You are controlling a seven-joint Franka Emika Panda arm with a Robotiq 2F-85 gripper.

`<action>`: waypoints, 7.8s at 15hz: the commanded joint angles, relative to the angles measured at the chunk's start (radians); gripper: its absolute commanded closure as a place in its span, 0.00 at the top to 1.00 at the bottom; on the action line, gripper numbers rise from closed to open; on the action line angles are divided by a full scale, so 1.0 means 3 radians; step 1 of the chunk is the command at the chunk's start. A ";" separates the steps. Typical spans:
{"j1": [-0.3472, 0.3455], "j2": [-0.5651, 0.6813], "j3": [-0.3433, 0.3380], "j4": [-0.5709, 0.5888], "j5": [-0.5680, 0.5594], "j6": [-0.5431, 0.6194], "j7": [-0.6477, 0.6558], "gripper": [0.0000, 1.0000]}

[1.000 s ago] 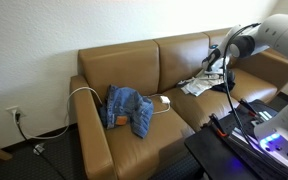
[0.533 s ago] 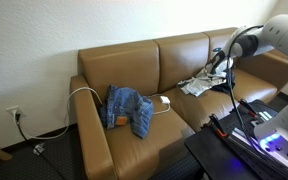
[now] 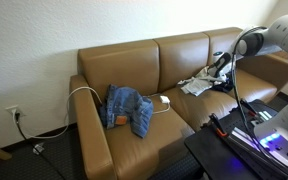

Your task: Move the clothing to the left side of the sofa

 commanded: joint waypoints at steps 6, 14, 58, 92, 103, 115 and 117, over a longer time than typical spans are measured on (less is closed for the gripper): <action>-0.0231 -0.0164 0.0226 -0.0216 -0.0209 0.0425 -0.0241 1.00; -0.0428 -0.0017 0.0462 -0.0222 0.0526 0.0811 -0.1331 1.00; -0.0347 -0.0011 0.0327 -0.0046 -0.2542 0.0485 0.2569 1.00; 0.0251 -0.0083 -0.0324 -0.0170 -0.4097 0.0644 0.5271 1.00; 0.0461 -0.0385 -0.0361 -0.0450 -0.4534 0.1473 0.5620 1.00; -0.0008 -0.0171 -0.0434 -0.0499 -0.4319 0.1445 0.5722 1.00; -0.0067 -0.0158 -0.0381 -0.0446 -0.4221 0.1396 0.5634 1.00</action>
